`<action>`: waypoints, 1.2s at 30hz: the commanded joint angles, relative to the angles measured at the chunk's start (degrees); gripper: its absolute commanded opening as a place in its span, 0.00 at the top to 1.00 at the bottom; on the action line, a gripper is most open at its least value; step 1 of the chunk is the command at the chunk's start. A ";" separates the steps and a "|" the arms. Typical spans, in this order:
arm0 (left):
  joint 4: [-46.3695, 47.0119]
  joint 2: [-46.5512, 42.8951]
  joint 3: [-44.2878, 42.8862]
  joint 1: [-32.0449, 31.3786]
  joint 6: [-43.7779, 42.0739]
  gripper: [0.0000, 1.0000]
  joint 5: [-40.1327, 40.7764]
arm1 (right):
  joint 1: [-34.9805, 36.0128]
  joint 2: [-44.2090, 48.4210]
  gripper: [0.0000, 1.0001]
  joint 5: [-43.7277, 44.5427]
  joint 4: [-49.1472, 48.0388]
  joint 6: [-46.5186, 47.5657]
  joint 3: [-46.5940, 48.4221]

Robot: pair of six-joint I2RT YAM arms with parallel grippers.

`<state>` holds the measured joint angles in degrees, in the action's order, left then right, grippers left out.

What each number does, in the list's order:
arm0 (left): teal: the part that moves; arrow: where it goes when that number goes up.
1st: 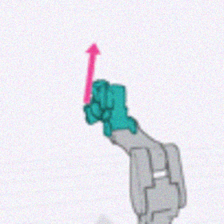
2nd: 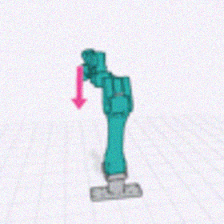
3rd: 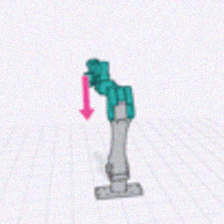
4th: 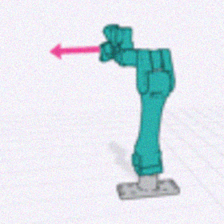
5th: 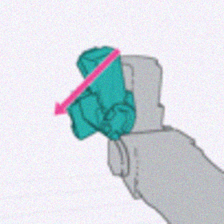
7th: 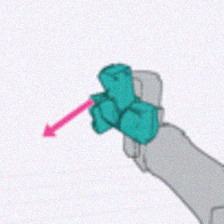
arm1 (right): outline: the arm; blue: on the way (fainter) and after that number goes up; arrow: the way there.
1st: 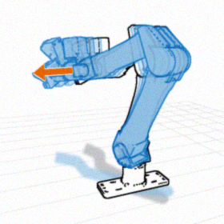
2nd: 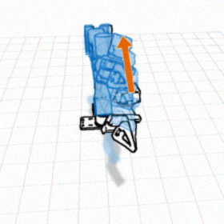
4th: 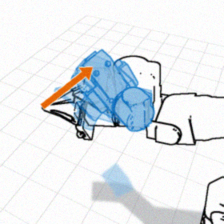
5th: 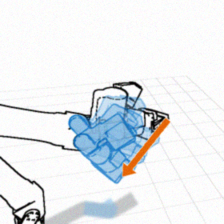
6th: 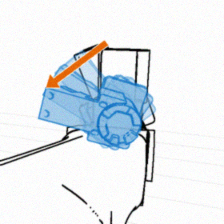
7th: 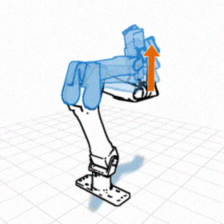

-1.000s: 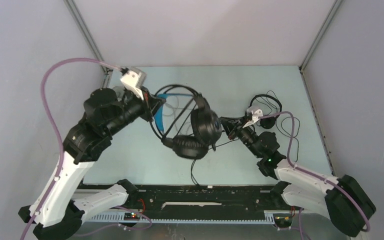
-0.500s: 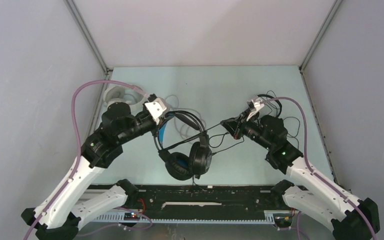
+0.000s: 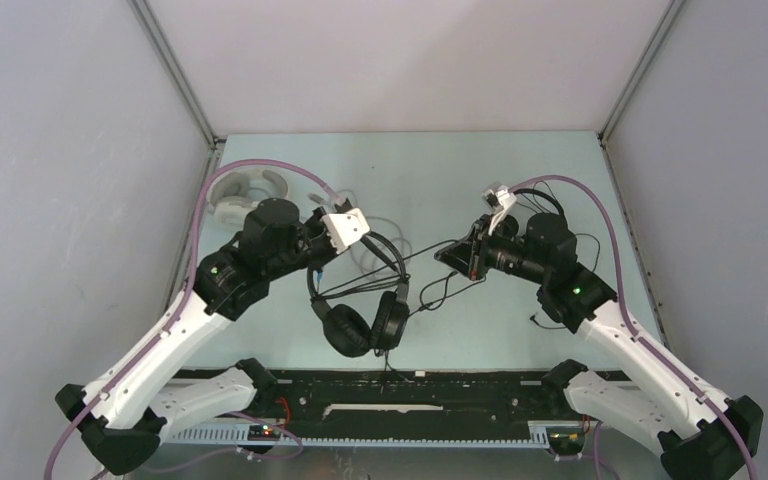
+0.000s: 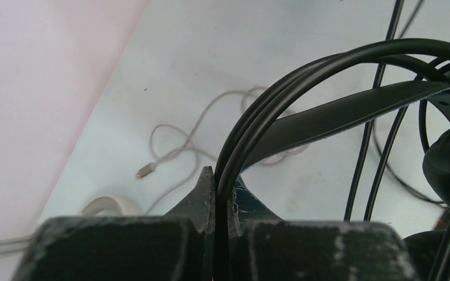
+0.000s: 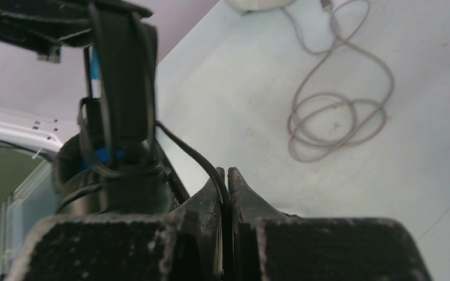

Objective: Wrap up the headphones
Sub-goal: Wrap the headphones cable around the headphones.

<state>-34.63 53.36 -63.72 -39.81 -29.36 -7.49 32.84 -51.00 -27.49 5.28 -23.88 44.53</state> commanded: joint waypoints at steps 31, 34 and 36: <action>9.79 -3.02 4.80 -3.39 -0.30 1.00 22.75 | 3.54 -0.50 0.94 -9.69 -9.28 -9.75 5.62; 9.95 -3.32 5.06 -3.43 -0.39 1.00 22.33 | 3.46 -1.08 0.94 -9.09 -8.76 -9.44 6.47; 9.44 -2.90 4.66 -3.47 -0.35 1.00 22.70 | 3.63 -1.28 0.94 -9.63 -8.96 -9.50 6.53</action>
<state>-27.35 51.22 -59.51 -43.55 -28.58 13.26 36.07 -52.56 -36.18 1.13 -32.71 47.27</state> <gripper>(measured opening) 0.047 0.062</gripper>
